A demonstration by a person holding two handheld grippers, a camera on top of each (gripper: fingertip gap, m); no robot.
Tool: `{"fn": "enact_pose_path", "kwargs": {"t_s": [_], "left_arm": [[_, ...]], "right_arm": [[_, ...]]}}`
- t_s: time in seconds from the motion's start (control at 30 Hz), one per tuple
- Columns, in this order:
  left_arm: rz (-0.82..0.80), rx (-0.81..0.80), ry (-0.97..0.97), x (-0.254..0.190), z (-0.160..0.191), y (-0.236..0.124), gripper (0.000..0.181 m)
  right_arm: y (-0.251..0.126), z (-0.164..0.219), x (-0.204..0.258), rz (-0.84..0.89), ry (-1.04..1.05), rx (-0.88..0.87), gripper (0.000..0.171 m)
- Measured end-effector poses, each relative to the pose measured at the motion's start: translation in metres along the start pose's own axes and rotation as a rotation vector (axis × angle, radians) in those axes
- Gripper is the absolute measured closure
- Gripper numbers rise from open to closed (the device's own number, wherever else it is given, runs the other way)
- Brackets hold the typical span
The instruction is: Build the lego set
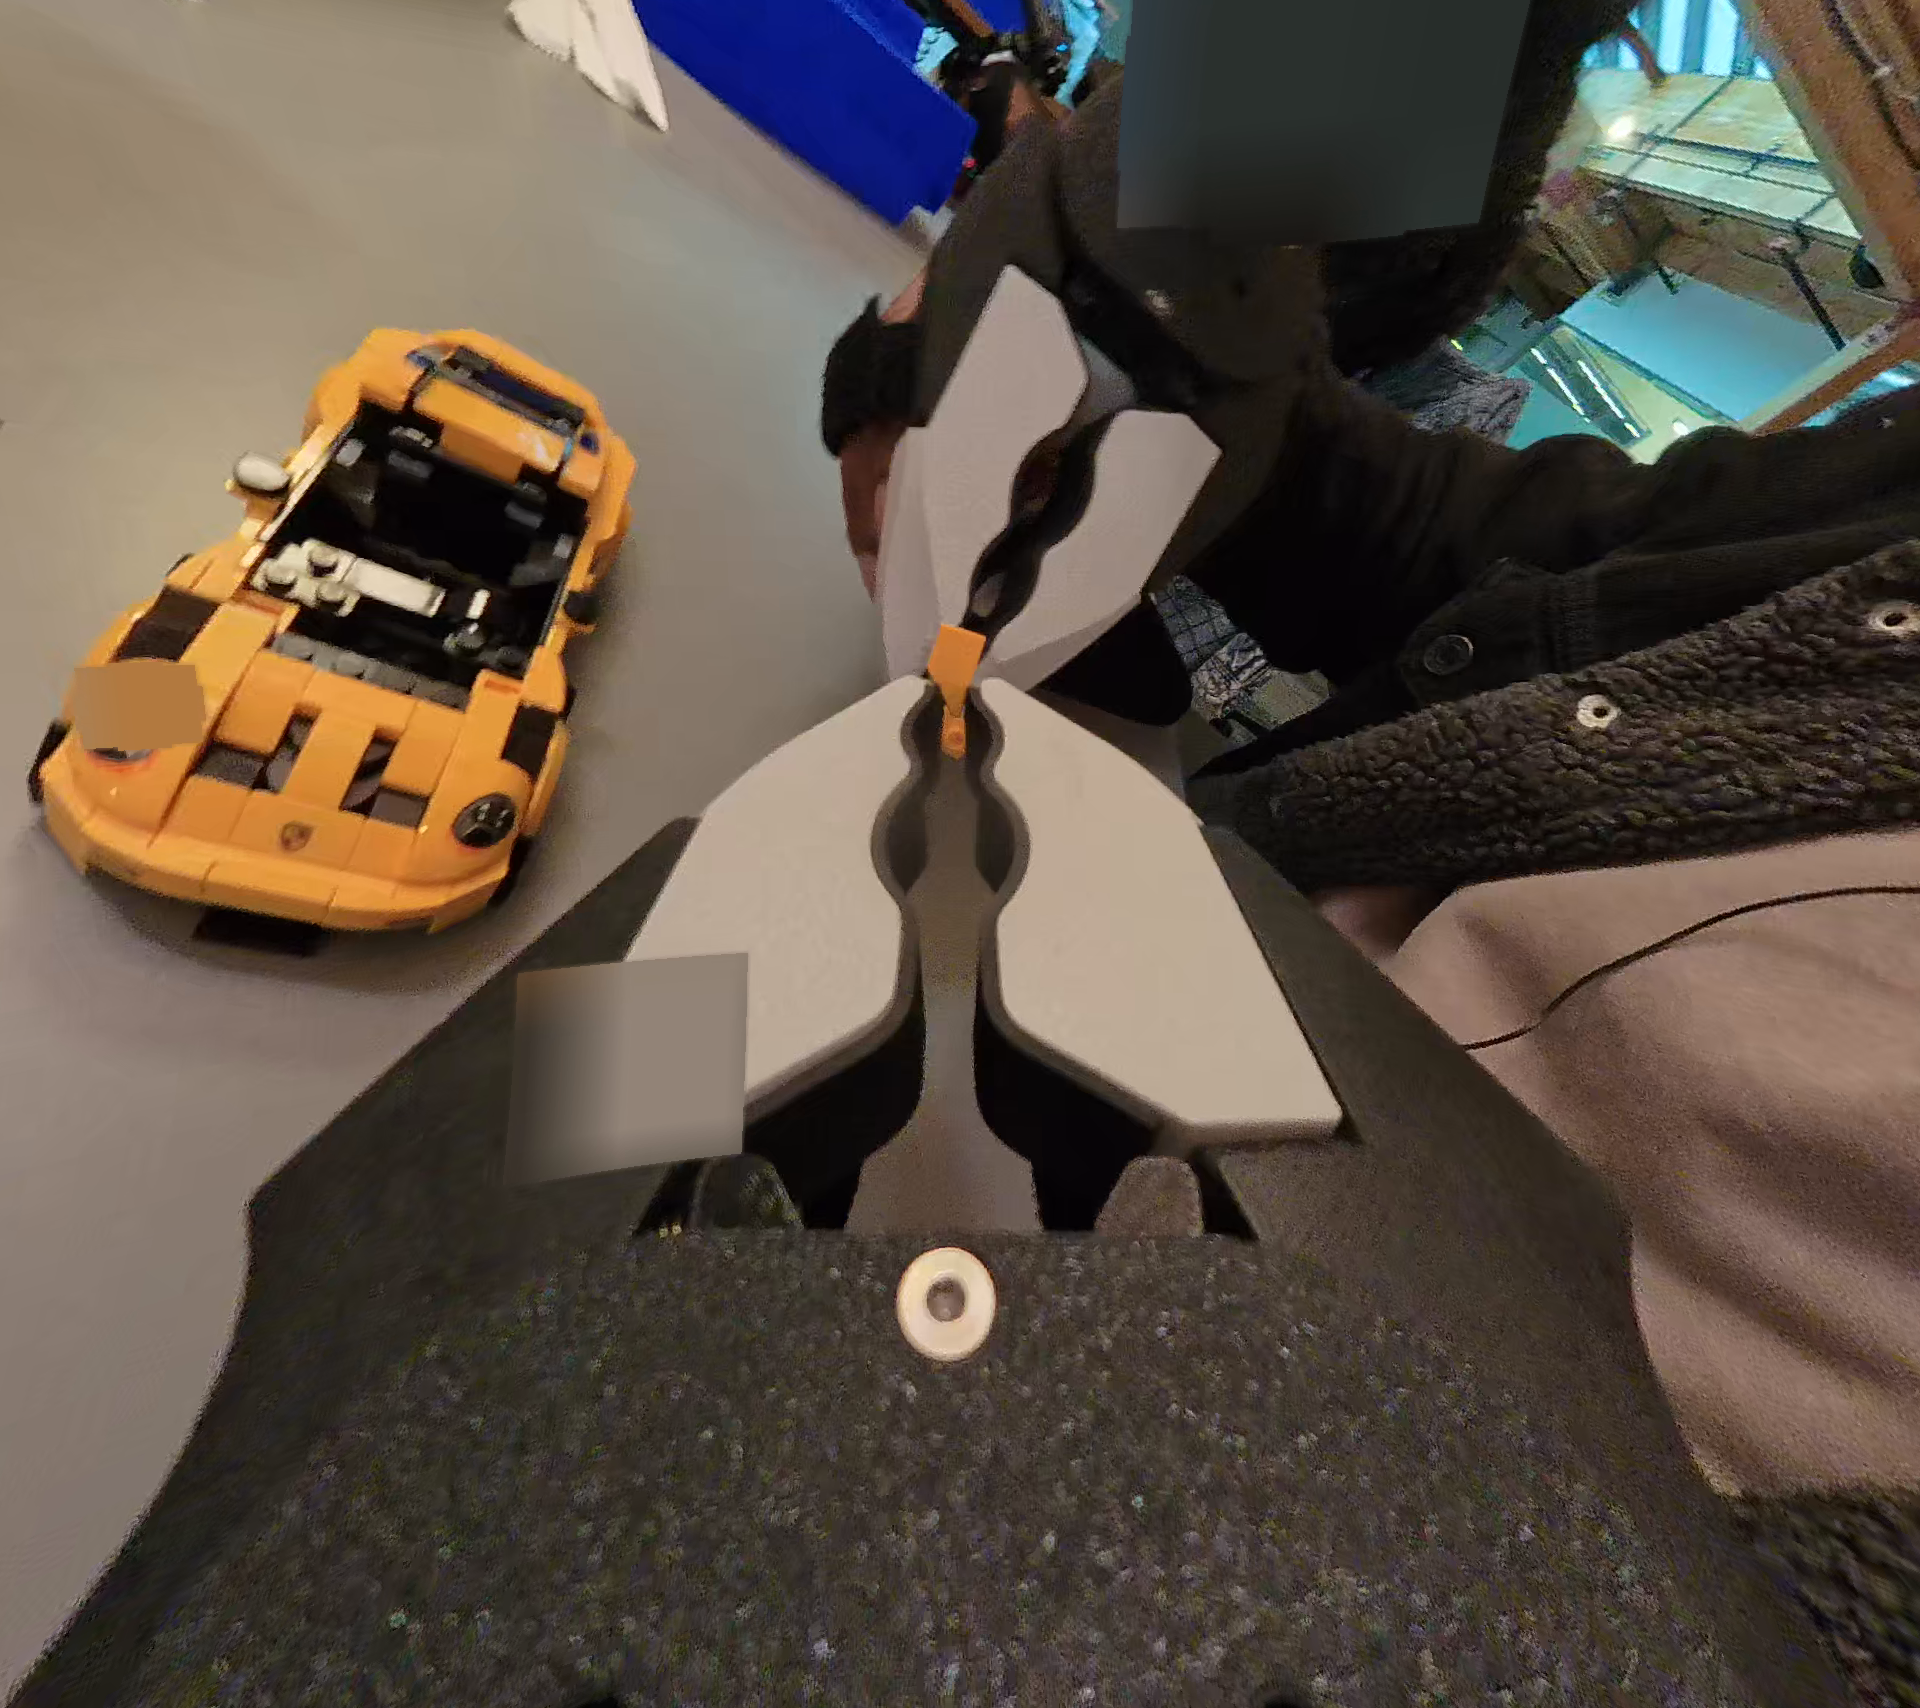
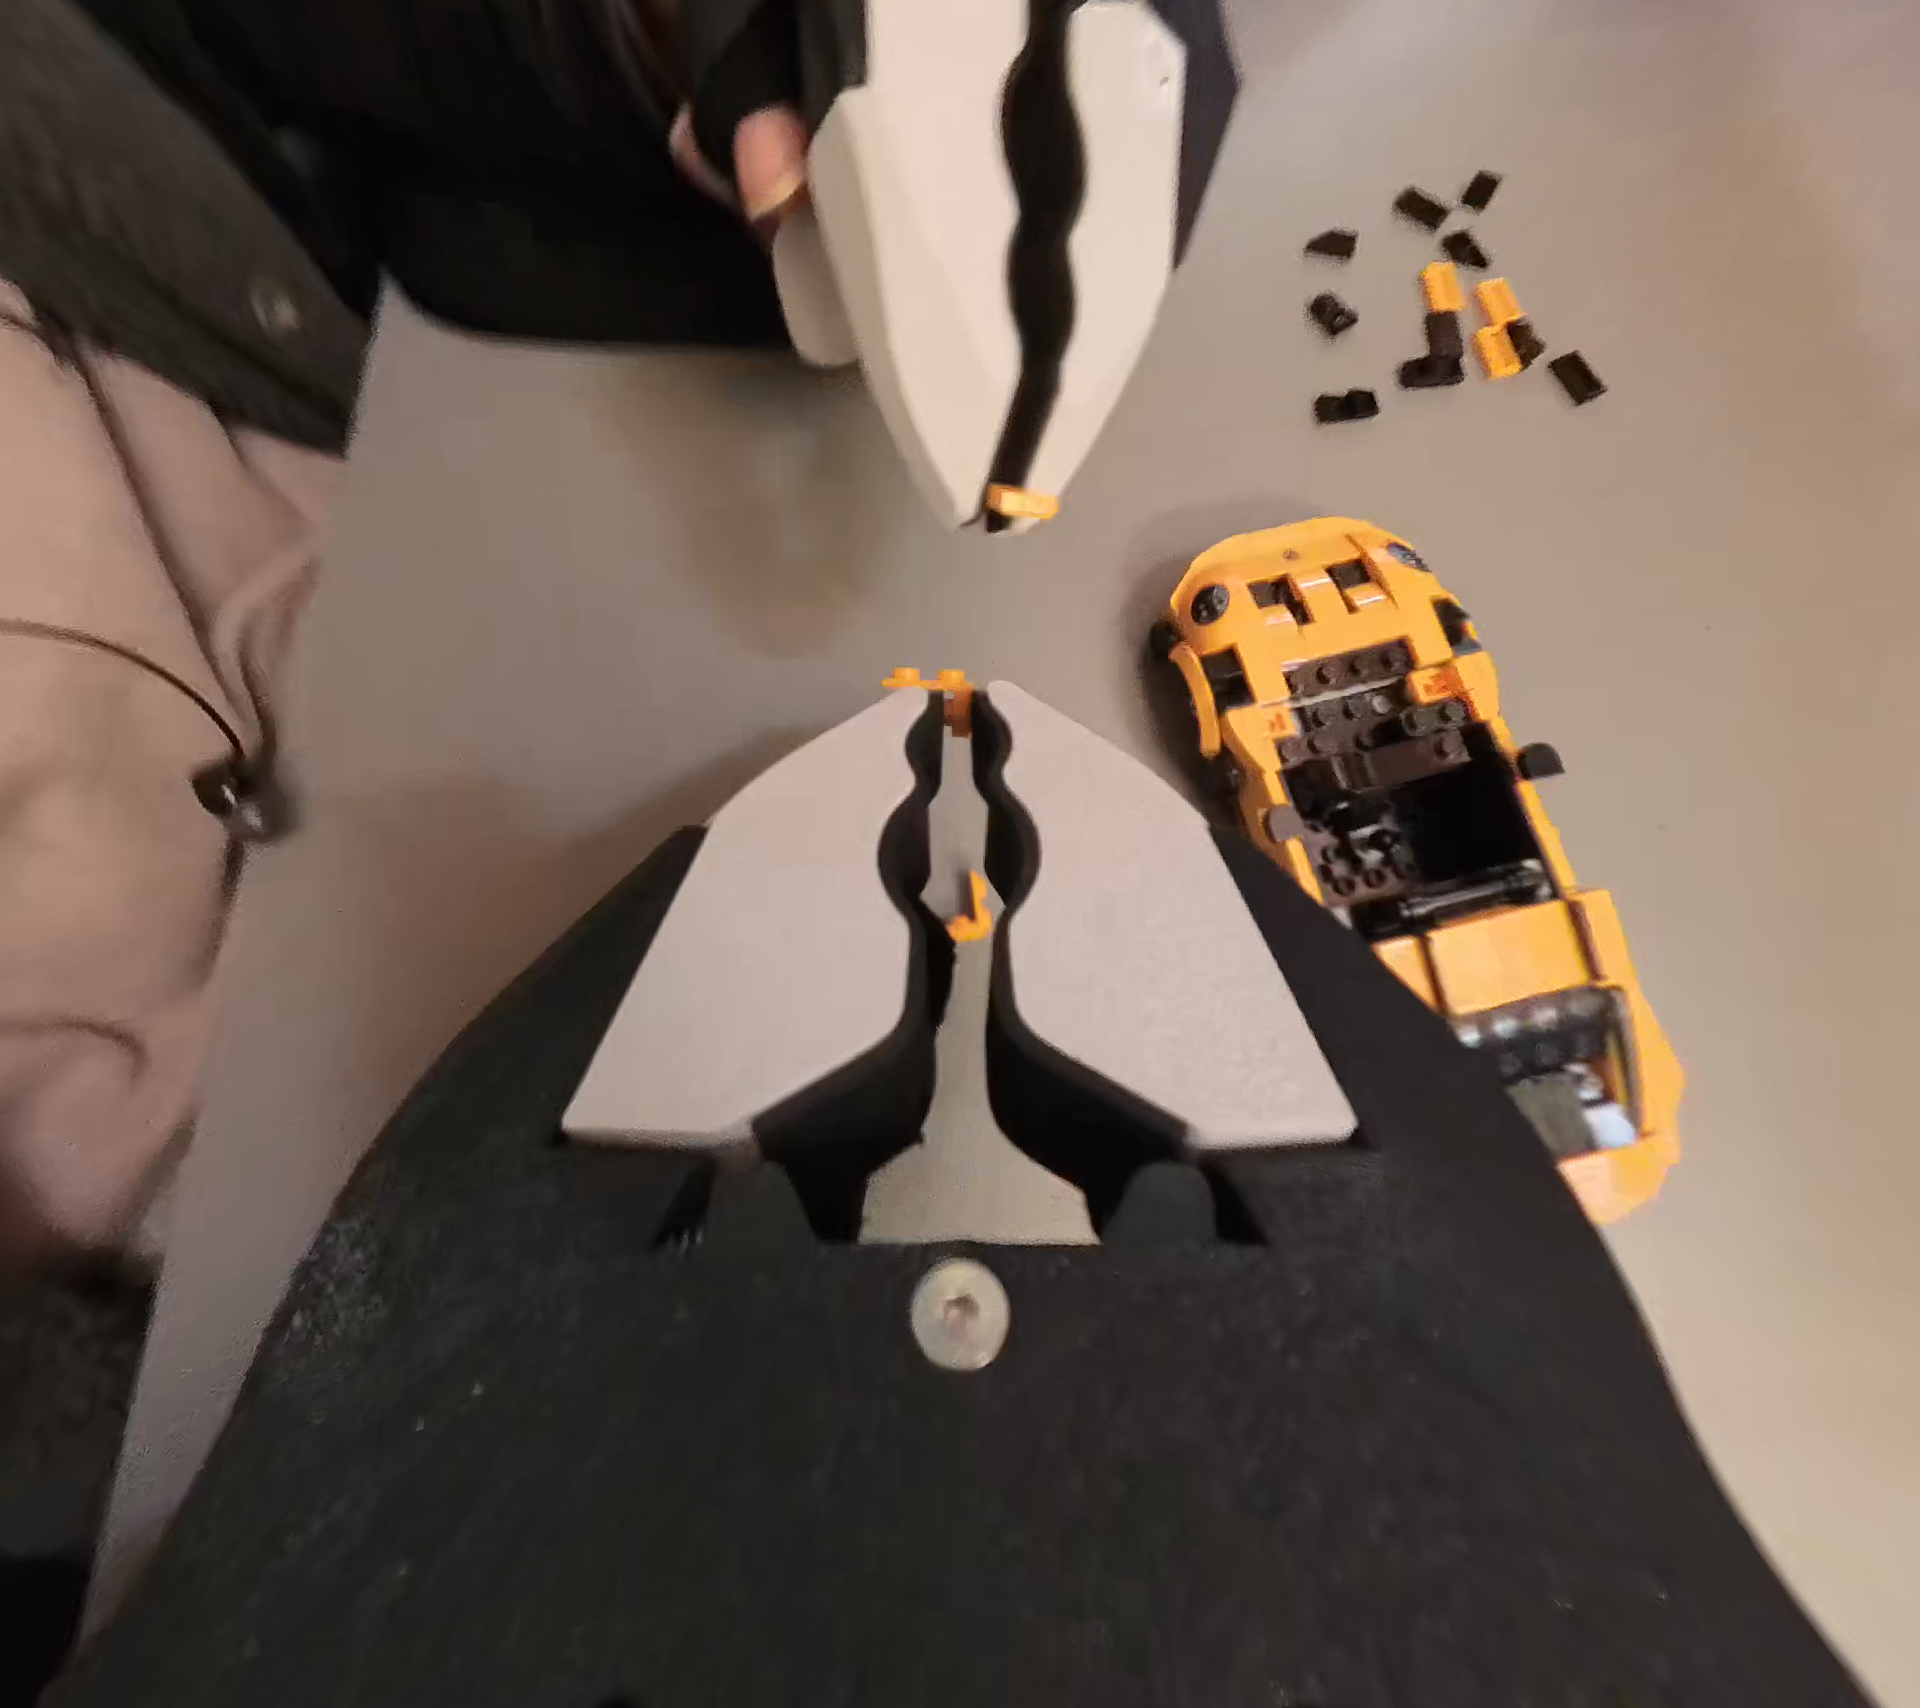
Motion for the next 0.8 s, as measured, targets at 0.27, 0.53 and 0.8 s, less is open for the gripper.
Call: {"fn": "enact_pose_path", "kwargs": {"t_s": [0.27, 0.53, 0.8], "left_arm": [[0.037, 0.032, 0.285, -0.027, 0.0, 0.003, 0.178], [-0.039, 0.15, 0.379, -0.023, 0.011, 0.013, 0.178], [-0.026, 0.203, 0.332, -0.02, 0.016, 0.015, 0.178]], "right_arm": [[-0.014, 0.005, 0.007, 0.081, 0.102, -0.426, 0.167], [-0.007, 0.008, 0.015, 0.042, 0.049, -0.445, 0.167], [-0.003, 0.011, 0.018, 0.027, 0.017, -0.421, 0.167]]}}
Point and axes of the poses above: each gripper's, where its closed fingertips meet, y out along the fingers, z out of its underside, x = y × z across the jaws, the point moved 7 cm from there along -y, back along the fingers, and after that the axes turned 2 degrees about -y, right-handed, at the moved point
